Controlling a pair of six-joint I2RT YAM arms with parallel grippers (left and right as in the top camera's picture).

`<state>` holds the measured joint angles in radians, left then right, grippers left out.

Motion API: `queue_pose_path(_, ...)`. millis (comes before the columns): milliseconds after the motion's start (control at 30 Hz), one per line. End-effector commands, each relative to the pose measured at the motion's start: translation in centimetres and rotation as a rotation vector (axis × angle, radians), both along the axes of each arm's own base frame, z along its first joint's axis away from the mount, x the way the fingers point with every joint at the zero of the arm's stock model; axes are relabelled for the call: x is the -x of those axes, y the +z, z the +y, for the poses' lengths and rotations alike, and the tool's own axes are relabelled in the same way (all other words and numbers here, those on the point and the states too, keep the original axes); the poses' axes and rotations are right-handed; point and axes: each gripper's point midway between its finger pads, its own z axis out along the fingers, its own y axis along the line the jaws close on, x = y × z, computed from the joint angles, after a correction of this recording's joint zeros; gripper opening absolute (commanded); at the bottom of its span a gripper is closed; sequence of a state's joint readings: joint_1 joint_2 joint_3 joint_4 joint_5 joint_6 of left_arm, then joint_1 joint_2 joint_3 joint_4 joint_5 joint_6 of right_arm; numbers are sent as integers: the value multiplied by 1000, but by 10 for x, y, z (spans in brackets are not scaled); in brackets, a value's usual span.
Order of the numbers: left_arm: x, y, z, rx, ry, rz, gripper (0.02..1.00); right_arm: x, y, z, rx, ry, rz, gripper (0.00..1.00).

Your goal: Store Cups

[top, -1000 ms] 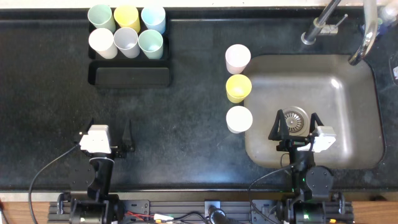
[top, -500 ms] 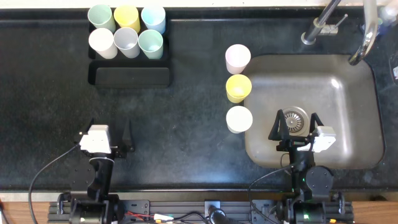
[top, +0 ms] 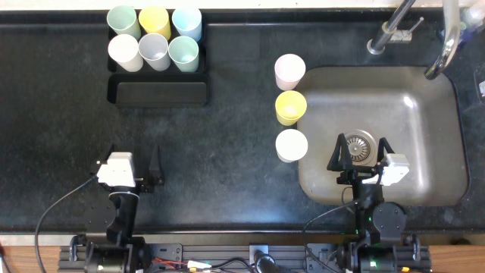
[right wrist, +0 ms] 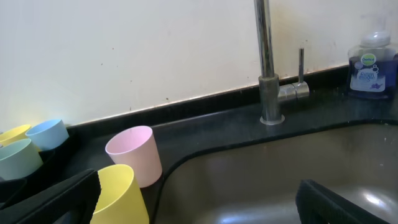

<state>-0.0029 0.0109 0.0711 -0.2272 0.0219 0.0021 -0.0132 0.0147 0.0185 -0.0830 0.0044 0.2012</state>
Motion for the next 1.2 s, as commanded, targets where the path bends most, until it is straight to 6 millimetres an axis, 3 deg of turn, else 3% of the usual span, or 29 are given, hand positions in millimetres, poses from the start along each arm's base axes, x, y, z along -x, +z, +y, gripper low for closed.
queue_pose_path(33,0,1,1,9,8,-5,998,0,-3,-2,7,-6,-3,998)
queue_pose_path(500,-3,5,-2,13,-10,-44,998,0,-3,-2,7,-6,-3,996)
queue_pose_path(633,-7,6,-15,45,-95,13,998,0,-3,-2,7,-6,-3,998)
queue_pose_path(733,-24,19,-29,151,-183,113,998,0,-3,-2,7,-6,-3,998)
queue_pose_path(833,-58,40,-41,290,-249,279,998,0,-3,-2,7,-6,-3,998)
queue_pose_path(967,-131,92,-58,468,-232,506,998,0,-3,-2,7,-6,-3,998)
queue_pose_path(1067,-192,132,-94,376,-213,601,998,0,-3,-2,7,-6,-3,998)
queue_pose_path(1133,-234,154,-130,282,-186,603,996,0,-3,-2,7,-6,-3,996)
queue_pose_path(1167,-264,167,-169,217,-184,572,998,0,-3,-2,7,-6,-3,996)
queue_pose_path(1200,-276,169,-190,197,-198,561,998,0,-3,-2,7,-6,-3,998)
